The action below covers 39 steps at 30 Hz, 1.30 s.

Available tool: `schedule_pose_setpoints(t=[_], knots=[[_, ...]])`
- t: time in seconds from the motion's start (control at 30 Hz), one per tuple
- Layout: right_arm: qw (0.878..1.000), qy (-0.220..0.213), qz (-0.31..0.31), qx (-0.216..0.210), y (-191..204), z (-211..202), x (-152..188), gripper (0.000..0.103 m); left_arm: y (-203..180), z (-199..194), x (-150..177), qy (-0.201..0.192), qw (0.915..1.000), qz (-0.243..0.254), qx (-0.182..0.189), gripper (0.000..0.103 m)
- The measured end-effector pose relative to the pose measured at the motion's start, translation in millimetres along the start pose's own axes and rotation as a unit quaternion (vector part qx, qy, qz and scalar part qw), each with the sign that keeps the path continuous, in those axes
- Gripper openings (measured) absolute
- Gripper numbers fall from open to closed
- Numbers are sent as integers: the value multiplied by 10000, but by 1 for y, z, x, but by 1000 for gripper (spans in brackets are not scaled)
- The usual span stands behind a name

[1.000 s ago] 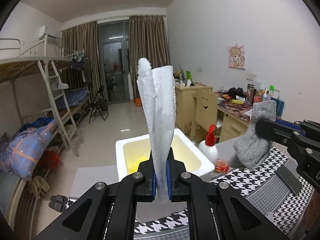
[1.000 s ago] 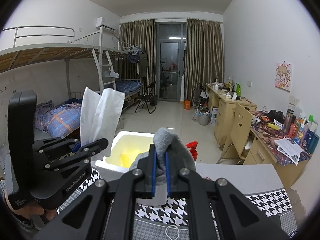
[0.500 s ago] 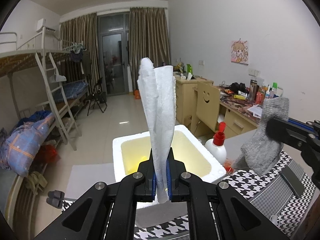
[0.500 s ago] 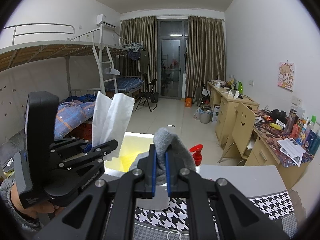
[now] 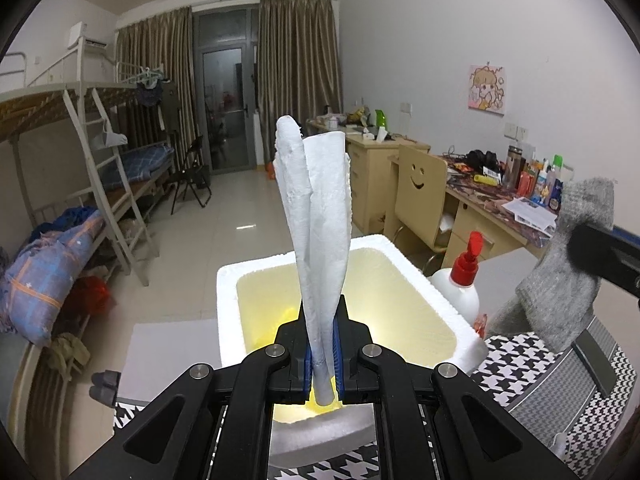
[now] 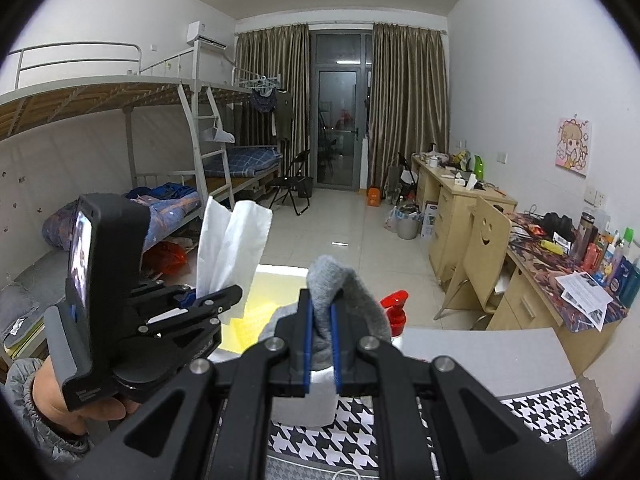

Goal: Organize soft objects
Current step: 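Hold the towel over the open foam box with the left gripper while the right holds the sock beside it, then open the left gripper to drop the paper towel into the box while the right lowers the sock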

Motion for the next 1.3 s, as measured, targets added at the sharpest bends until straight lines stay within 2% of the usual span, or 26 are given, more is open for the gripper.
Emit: schedule_pose_setpoints(t=[0.03, 0.1, 0.13, 0.17, 0.3, 0.37, 0.4, 0.5, 0.63, 0.77, 0.9, 1.3], knots=[[10000, 7, 4, 5, 1, 1, 0, 11, 0, 1, 0, 10, 10000, 3, 15, 16], [10000, 26, 12, 21, 0, 3, -1, 11, 2, 5, 2, 66, 10000, -14, 12, 36], [10000, 29, 11, 30, 0, 4, -1, 11, 3, 7, 3, 77, 10000, -37, 10, 54], [10000, 33, 6, 40, 0, 5, -2, 11, 5, 7, 3, 59, 10000, -69, -17, 62], [10000, 58, 7, 57, 0, 10, -5, 11, 11, 4, 4, 54, 9999, -96, -86, 66], [10000, 56, 3, 51, 1, 11, -6, 11, 11, 1, 4, 9, 9998, -166, -90, 80], [10000, 58, -2, 43, 1, 12, -6, 11, 14, -2, 4, -22, 9997, -194, -133, 82], [10000, 69, 28, 15, 3, 16, -8, 11, 18, -7, 3, -85, 9996, -194, -208, 86], [9999, 122, 16, -42, 6, 24, -9, 11, 28, -11, 5, -173, 9988, -252, -387, 97], [9998, 150, 8, -103, 10, 29, -10, 11, 37, -14, 7, -203, 9979, -348, -517, 101], [9997, 153, -16, -167, 16, 33, -13, 11, 49, -17, 10, -198, 9964, -450, -685, 102], [9989, 176, -114, -427, 35, 42, -21, 11, 68, -39, 16, -335, 9942, -614, -816, 102]])
Point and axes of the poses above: each gripper's, at about its wrist camera, not at the fingertips, and z roughly the way its jaws point, y to its left, x to its underside, the point moved 5 cm from there along z, roughly the way its jaws point, and after that the axes turned 1 degree about -y, right-handed, at the moved point
